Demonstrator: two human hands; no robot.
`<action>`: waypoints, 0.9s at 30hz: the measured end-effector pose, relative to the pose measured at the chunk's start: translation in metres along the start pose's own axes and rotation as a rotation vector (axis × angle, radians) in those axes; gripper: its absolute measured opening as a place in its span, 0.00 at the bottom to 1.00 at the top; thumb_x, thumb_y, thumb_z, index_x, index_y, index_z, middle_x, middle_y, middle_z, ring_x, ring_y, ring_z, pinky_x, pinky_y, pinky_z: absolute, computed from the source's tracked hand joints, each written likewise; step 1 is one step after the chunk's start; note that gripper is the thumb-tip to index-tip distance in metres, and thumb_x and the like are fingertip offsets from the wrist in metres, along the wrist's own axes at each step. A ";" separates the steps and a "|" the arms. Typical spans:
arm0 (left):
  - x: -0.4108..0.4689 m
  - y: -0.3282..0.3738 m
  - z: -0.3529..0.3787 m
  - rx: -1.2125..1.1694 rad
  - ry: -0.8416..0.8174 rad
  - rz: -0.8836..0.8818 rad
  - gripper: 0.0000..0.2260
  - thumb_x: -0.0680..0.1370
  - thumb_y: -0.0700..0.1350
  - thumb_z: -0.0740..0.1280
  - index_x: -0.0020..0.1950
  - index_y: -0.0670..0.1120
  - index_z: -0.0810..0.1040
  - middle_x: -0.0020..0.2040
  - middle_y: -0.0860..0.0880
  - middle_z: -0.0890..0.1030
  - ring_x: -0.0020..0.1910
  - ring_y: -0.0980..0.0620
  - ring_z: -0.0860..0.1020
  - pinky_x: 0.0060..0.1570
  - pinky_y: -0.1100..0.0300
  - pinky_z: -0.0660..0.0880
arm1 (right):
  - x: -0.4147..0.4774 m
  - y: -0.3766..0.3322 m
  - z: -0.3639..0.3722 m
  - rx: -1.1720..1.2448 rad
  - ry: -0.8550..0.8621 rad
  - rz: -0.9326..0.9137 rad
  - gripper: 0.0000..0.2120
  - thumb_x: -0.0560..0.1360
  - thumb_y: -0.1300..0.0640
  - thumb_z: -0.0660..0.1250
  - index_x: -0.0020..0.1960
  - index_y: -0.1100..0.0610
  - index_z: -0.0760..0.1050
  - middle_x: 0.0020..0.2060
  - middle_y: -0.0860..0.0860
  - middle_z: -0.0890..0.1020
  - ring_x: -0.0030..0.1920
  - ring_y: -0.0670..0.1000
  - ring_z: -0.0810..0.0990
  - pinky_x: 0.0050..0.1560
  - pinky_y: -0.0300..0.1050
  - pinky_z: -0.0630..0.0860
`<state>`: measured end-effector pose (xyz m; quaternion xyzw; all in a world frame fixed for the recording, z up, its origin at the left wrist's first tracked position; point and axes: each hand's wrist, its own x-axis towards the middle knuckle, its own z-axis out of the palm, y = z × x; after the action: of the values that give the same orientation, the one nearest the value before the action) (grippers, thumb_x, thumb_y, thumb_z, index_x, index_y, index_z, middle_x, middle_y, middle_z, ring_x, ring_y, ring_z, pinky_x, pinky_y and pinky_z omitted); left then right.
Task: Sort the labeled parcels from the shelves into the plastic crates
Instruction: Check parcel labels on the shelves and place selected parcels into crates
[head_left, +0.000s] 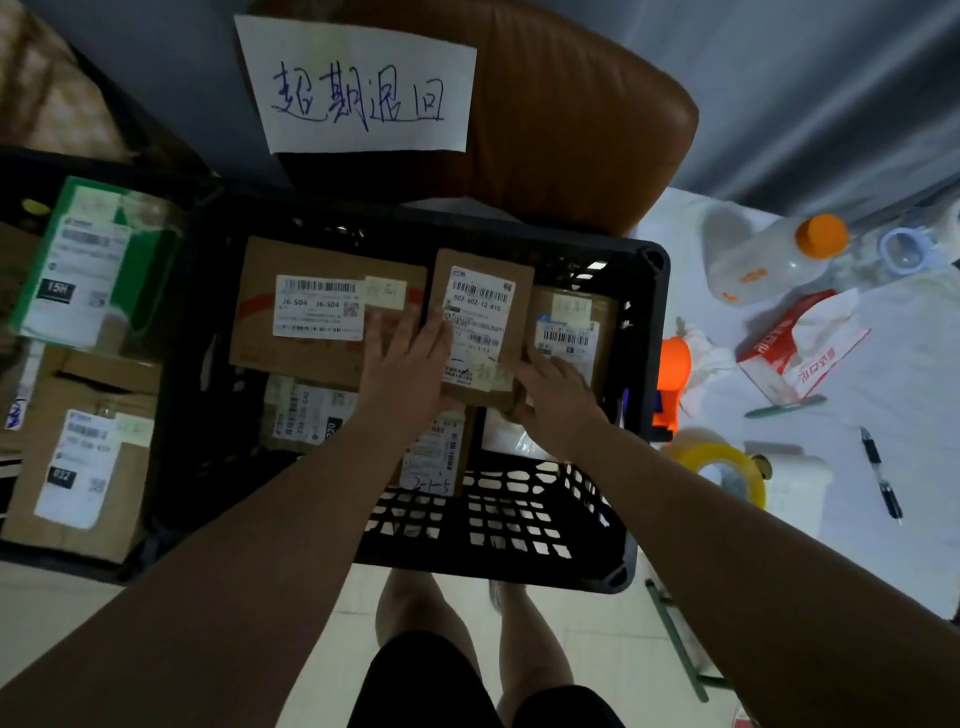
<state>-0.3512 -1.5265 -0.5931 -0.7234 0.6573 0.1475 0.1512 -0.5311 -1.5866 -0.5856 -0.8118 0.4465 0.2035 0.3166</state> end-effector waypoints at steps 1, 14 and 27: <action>-0.001 -0.001 -0.003 -0.017 -0.015 0.005 0.42 0.75 0.64 0.62 0.78 0.45 0.46 0.79 0.47 0.47 0.77 0.44 0.45 0.73 0.38 0.43 | -0.002 0.000 -0.002 -0.010 0.001 0.005 0.31 0.80 0.52 0.61 0.78 0.46 0.50 0.78 0.53 0.50 0.76 0.61 0.50 0.75 0.60 0.50; -0.102 -0.045 -0.103 -0.093 0.133 -0.291 0.30 0.82 0.59 0.53 0.79 0.48 0.46 0.79 0.44 0.49 0.77 0.44 0.50 0.74 0.49 0.49 | -0.057 -0.052 -0.112 -0.427 0.224 -0.137 0.32 0.79 0.59 0.58 0.78 0.52 0.46 0.78 0.55 0.52 0.76 0.58 0.51 0.76 0.59 0.43; -0.322 -0.152 -0.203 -0.072 0.508 -0.791 0.28 0.81 0.59 0.53 0.78 0.50 0.53 0.79 0.46 0.53 0.77 0.44 0.52 0.73 0.48 0.51 | -0.142 -0.316 -0.166 -0.358 0.560 -0.853 0.24 0.81 0.49 0.57 0.74 0.57 0.62 0.71 0.56 0.69 0.68 0.58 0.67 0.68 0.50 0.60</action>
<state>-0.2262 -1.3045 -0.2719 -0.9363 0.3418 -0.0803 0.0049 -0.3272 -1.4913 -0.2745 -0.9855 0.1028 -0.0943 0.0970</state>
